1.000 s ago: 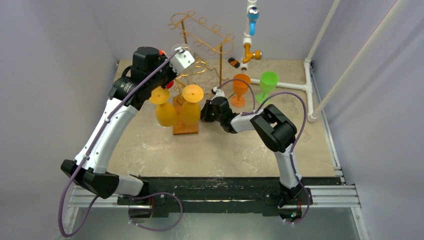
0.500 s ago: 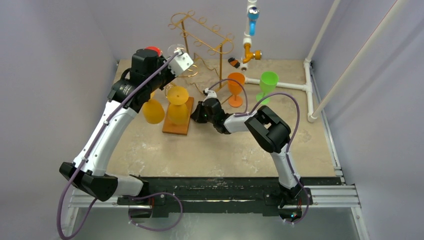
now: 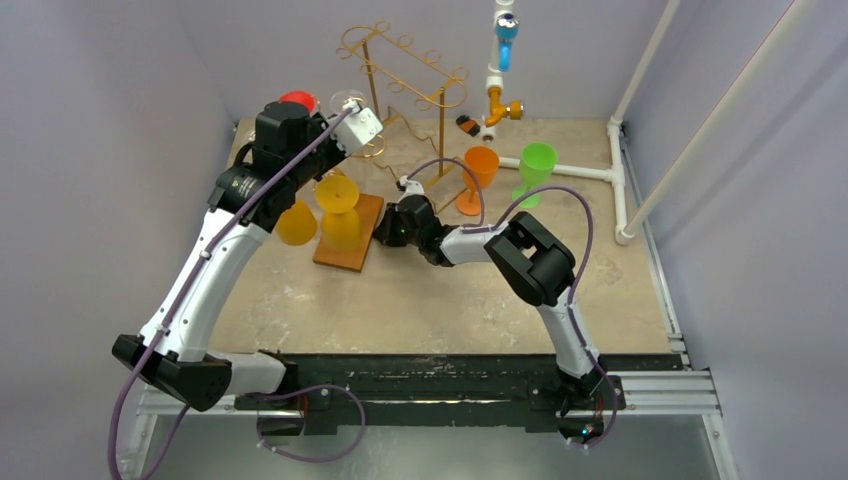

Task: Place the wine glass upside down on the wine glass rack
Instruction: Adjust the wine rack at the center of the board.

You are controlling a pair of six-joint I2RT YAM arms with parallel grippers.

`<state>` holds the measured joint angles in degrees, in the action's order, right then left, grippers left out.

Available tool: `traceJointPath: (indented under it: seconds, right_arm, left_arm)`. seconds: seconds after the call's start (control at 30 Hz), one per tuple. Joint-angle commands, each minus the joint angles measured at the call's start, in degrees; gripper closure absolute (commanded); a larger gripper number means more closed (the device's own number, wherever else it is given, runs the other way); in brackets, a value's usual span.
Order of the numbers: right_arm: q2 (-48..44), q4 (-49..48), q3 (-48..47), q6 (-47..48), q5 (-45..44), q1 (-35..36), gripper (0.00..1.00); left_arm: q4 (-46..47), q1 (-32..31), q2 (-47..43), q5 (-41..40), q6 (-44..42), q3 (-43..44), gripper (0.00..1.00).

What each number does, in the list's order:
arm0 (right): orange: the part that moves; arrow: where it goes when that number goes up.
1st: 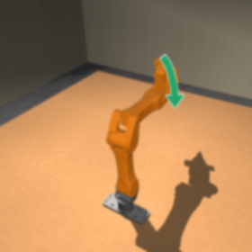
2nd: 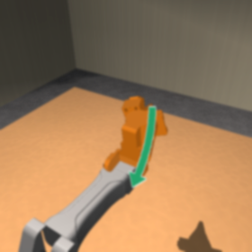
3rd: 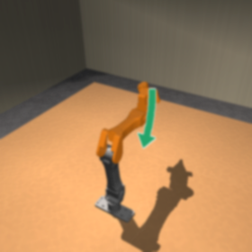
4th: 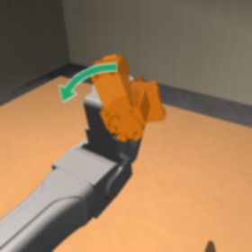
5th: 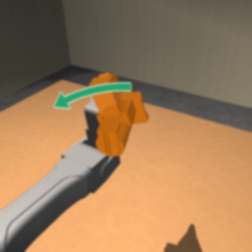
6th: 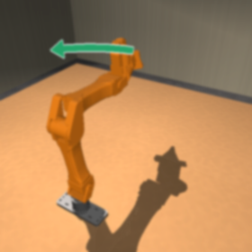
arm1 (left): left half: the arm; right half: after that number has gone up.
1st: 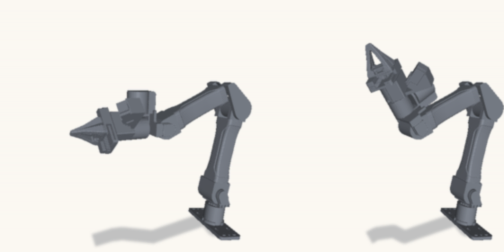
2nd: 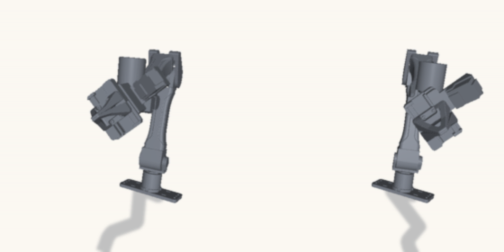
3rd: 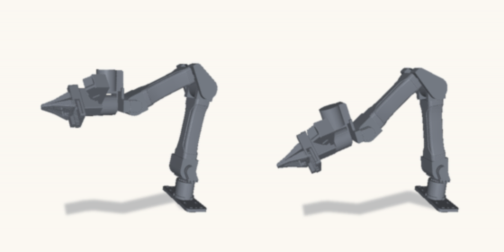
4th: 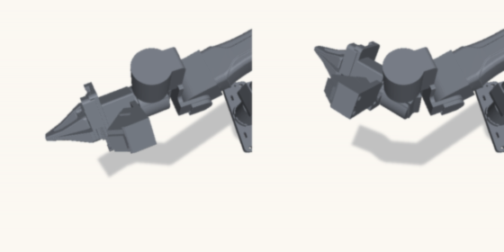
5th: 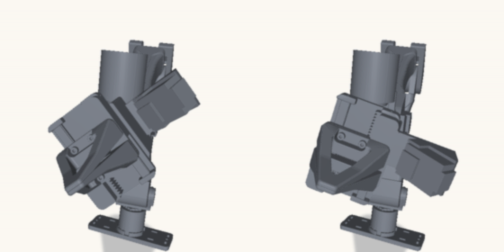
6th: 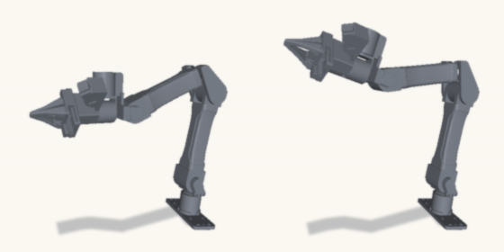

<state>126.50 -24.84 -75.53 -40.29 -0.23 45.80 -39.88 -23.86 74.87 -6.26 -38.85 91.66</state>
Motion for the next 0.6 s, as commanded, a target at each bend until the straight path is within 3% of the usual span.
traceJointPath:
  seconds: [0.0,0.3,0.57]
  right_arm:
    - [-1.3,0.2,-0.3,-0.1,1.6,1.0,0.80]
    - [-9.3,-1.5,9.4,0.6,0.3,2.8,0.81]
    - [-7.8,-4.1,11.8,-2.8,0.3,6.0,0.81]
  left_arm:
    - [0.2,0.0,-1.7,-4.9,-1.4,1.1,1.00]
    - [-3.6,0.0,-1.1,-4.2,-0.5,4.1,1.00]
    - [-8.3,0.3,0.5,-4.2,1.7,6.8,0.90]
